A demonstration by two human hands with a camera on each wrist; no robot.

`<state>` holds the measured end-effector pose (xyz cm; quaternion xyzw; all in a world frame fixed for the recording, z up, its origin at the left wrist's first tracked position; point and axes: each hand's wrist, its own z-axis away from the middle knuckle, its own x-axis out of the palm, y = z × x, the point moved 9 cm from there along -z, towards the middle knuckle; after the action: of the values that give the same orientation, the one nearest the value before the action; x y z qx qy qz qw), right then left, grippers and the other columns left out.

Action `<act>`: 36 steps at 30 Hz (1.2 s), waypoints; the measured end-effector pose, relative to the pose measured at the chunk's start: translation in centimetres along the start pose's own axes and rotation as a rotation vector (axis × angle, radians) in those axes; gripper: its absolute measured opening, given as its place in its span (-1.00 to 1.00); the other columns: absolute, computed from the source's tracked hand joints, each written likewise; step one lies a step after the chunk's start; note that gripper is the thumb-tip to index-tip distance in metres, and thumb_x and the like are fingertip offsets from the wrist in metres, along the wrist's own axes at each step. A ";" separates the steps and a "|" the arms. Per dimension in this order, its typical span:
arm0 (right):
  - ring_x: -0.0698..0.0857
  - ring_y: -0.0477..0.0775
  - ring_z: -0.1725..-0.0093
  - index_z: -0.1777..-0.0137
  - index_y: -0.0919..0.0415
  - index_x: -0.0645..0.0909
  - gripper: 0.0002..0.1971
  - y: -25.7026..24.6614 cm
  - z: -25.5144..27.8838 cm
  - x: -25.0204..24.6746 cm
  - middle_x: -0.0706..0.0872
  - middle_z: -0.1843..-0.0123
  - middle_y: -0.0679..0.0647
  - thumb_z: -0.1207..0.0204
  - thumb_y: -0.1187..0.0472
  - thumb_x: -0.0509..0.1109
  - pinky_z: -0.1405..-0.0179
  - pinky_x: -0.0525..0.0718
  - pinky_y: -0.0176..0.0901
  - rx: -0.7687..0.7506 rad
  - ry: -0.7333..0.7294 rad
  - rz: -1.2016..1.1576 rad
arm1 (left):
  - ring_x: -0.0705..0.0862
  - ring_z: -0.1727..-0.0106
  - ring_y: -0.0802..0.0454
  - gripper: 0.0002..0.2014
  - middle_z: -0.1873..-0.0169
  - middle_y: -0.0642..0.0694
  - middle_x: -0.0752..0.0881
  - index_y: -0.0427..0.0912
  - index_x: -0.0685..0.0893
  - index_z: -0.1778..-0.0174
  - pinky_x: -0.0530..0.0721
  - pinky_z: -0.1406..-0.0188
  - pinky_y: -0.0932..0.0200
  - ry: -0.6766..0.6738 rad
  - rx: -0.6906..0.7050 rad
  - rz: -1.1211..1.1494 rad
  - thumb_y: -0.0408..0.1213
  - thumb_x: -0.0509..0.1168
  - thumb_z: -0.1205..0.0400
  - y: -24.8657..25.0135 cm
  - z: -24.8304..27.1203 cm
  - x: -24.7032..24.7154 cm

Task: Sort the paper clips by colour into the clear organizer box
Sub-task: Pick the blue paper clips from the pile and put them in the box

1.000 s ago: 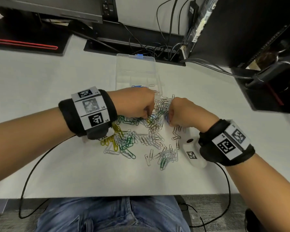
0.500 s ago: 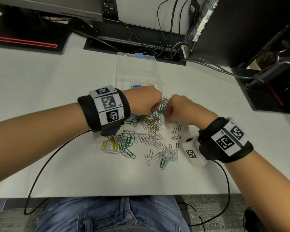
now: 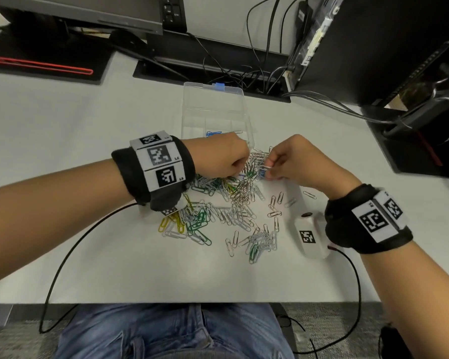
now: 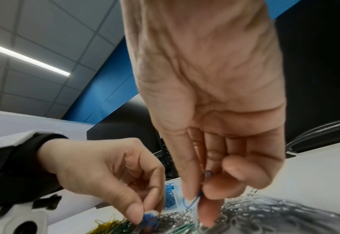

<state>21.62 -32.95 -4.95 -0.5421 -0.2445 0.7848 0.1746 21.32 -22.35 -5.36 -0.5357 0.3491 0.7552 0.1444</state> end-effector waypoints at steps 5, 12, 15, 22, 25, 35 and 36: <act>0.70 -0.06 0.52 0.15 0.47 0.71 -0.92 0.4 0.3 -0.5 0.79 0.34 0.27 -0.36 0.54 0.50 0.52 0.65 -0.32 0.019 0.002 -0.163 | 0.61 0.30 0.22 -0.94 0.31 0.03 0.70 -0.24 0.73 0.11 0.46 0.42 0.56 0.069 -0.026 0.116 -0.43 0.37 -0.56 -0.8 0.1 -1.4; 0.71 0.04 0.55 0.24 0.52 0.69 -0.85 0.1 0.7 -0.6 0.77 0.39 0.32 -0.35 0.41 0.56 0.55 0.69 -0.24 0.030 -0.015 -0.224 | 0.69 0.28 0.16 -0.84 0.28 -0.07 0.78 -0.20 0.78 0.08 0.57 0.25 0.40 0.058 -0.072 0.243 -0.32 0.53 -0.45 -2.0 0.9 -1.7; 0.70 0.02 0.59 0.20 0.52 0.68 -0.91 0.5 0.7 -0.6 0.75 0.38 0.34 -0.40 0.46 0.51 0.55 0.72 -0.22 0.085 -0.030 -0.163 | 0.65 0.36 0.24 -0.86 0.33 -0.04 0.77 -0.20 0.78 0.11 0.55 0.34 0.45 0.092 -0.099 0.236 -0.32 0.53 -0.45 -2.6 1.2 -2.1; 0.75 0.18 0.41 0.24 0.38 0.71 -0.91 -0.3 1.0 -2.3 0.77 0.35 0.28 -0.42 0.51 0.42 0.39 0.77 -0.13 0.110 0.019 0.134 | 0.58 0.20 0.13 -0.84 0.20 0.00 0.70 -0.12 0.75 0.13 0.41 0.33 0.31 0.027 -0.062 0.009 -0.20 0.54 -0.44 -2.8 1.3 -1.7; 0.63 0.00 0.47 0.30 0.29 0.75 -0.94 -2.5 1.1 -3.1 0.70 0.44 0.10 -0.37 0.39 0.51 0.51 0.60 -0.30 -0.011 0.110 0.233 | 0.57 0.15 0.12 -0.86 0.15 -0.01 0.68 -0.08 0.75 0.09 0.42 0.29 0.31 -0.064 0.026 0.009 -0.20 0.51 -0.47 -1.6 1.6 -0.5; 0.68 -0.13 0.40 0.15 0.15 0.78 -0.74 -4.9 -0.9 3.1 0.77 0.32 0.10 -0.34 0.53 0.47 0.26 0.75 -0.22 -0.210 -0.210 0.089 | 0.59 0.20 0.08 -0.84 0.22 0.00 0.68 -0.01 0.63 0.29 0.51 0.28 0.19 -0.093 -0.034 -0.113 -0.27 0.51 -0.44 -3.1 2.8 0.0; 0.66 -0.14 0.40 0.11 0.11 0.79 -0.71 -4.9 -1.1 3.6 0.77 0.32 0.05 -0.34 0.52 0.46 0.28 0.71 -0.27 -0.221 -0.220 0.150 | 0.60 0.20 0.08 -0.83 0.23 0.01 0.68 0.01 0.63 0.31 0.55 0.24 0.16 -0.082 -0.033 -0.104 -0.26 0.51 -0.43 -3.1 3.0 -0.2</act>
<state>21.46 -26.79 -5.24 -0.4856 -0.3058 0.8185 0.0271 21.13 -18.07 -5.77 -0.5242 0.3020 0.7736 0.1887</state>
